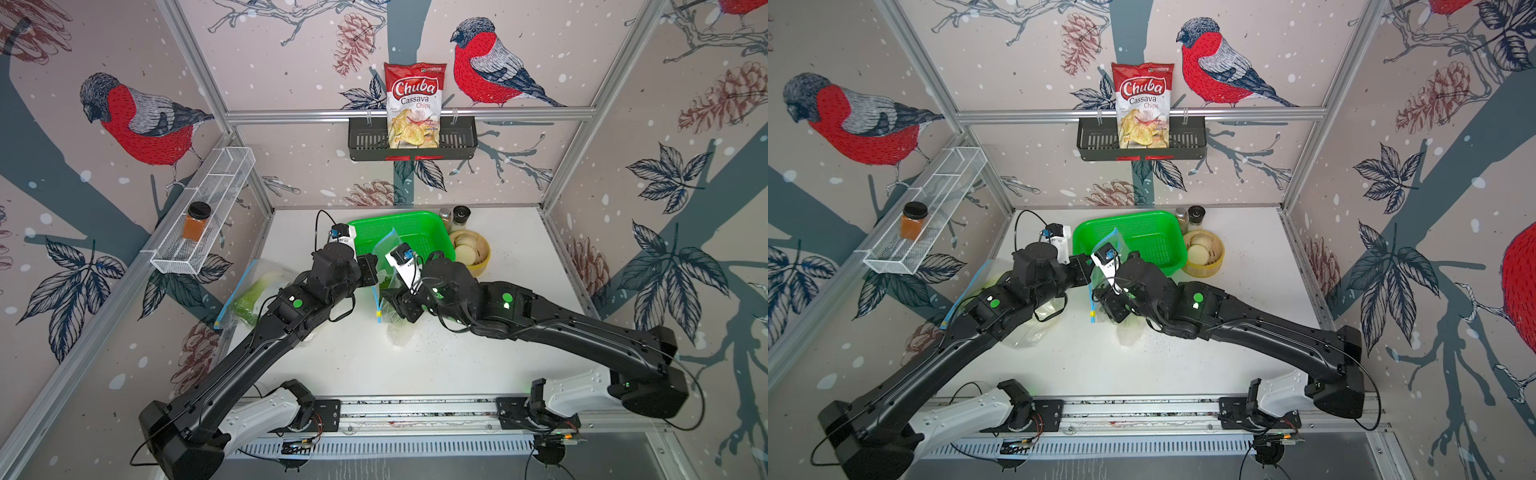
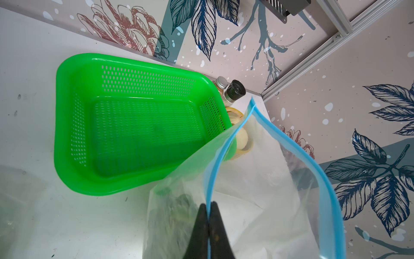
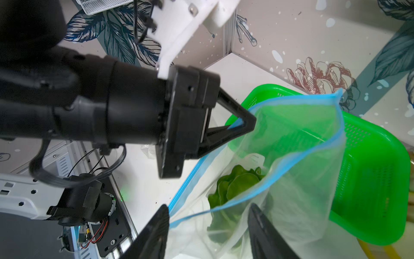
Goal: Put the chinese cabbages into a zipper bag and zip it
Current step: Adjust the zipper food storage bag at the center of the board.
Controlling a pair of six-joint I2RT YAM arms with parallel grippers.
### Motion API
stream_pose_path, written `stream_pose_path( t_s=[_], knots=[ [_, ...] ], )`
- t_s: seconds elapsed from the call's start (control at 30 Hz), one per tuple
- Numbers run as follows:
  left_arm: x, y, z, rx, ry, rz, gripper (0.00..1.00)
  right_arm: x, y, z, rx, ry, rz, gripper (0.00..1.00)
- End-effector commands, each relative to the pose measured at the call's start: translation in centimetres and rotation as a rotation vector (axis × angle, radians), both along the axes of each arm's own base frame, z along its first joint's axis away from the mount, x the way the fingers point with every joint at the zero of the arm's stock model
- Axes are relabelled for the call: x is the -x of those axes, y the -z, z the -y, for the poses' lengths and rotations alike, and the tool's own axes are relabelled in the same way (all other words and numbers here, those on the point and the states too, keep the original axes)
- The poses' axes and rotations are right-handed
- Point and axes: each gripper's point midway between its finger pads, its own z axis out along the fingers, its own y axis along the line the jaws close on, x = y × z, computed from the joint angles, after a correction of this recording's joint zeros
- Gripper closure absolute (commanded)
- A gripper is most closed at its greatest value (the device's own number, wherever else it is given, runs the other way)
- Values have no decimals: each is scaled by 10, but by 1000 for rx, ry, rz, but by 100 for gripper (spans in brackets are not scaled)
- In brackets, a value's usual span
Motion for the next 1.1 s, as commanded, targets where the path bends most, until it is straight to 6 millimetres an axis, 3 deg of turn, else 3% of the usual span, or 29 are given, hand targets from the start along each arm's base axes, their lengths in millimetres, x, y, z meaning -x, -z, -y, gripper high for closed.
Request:
stream_pose_path(
  t_s=[0.0,0.27,0.33,0.53,0.67,0.73,0.87,1.07],
  knots=[
    [-6,-15,5,41,3,45,100,-8,-1,23,1,167,49,36],
    [-6,-13,5,30,3,48,100,35,15,26,-47,144,58,30],
    [-6,-14,5,32,5,52,100,44,28,22,-81,111,39,22],
    [-6,-13,7,36,12,51,100,49,50,2,-104,75,39,22],
    [-6,-14,5,33,4,56,100,42,51,-2,-146,91,55,25],
    [-7,-13,5,33,3,56,100,35,62,-6,-132,107,63,27],
    [-7,-14,5,34,2,60,100,16,69,-7,-118,165,68,33],
    [-6,-15,4,35,1,68,100,2,68,-9,-142,182,85,44]
  ],
)
